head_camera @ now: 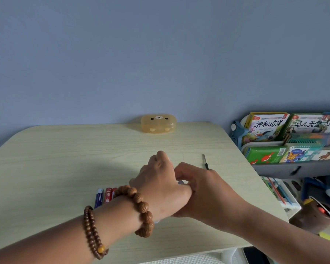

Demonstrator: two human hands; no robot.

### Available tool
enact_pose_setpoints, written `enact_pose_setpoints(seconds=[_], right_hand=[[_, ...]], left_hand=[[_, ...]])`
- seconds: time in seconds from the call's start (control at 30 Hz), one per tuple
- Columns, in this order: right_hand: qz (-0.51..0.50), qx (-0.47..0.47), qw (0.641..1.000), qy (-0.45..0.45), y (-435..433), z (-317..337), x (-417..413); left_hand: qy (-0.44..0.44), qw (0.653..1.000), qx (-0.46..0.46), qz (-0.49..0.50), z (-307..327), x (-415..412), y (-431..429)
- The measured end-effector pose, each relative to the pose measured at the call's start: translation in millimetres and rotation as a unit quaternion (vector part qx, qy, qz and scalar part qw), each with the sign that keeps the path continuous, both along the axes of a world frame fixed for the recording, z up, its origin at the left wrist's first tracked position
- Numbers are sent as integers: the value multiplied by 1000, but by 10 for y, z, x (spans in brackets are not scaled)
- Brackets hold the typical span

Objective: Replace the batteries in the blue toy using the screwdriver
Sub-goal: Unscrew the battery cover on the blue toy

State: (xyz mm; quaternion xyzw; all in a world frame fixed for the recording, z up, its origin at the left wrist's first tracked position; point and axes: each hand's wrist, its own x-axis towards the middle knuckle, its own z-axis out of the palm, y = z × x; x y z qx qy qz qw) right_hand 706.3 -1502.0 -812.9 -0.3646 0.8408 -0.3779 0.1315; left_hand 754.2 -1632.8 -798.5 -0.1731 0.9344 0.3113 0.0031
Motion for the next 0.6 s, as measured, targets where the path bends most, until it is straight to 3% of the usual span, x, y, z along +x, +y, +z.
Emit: enact_pose_setpoints(seconds=[0.27,0.43,0.6], right_hand=[[-10,-15,999,-38,18,-46,3],[-9,-14,999,-30,37,-79,-29],[-19,-21,999,-37,65,-109,-45]], left_hand=[[26,998,20,-53,-70,39,-102],[88,988,-33,-121,-143,167,-135],[51,984,-22,-167,-138,183,-387]])
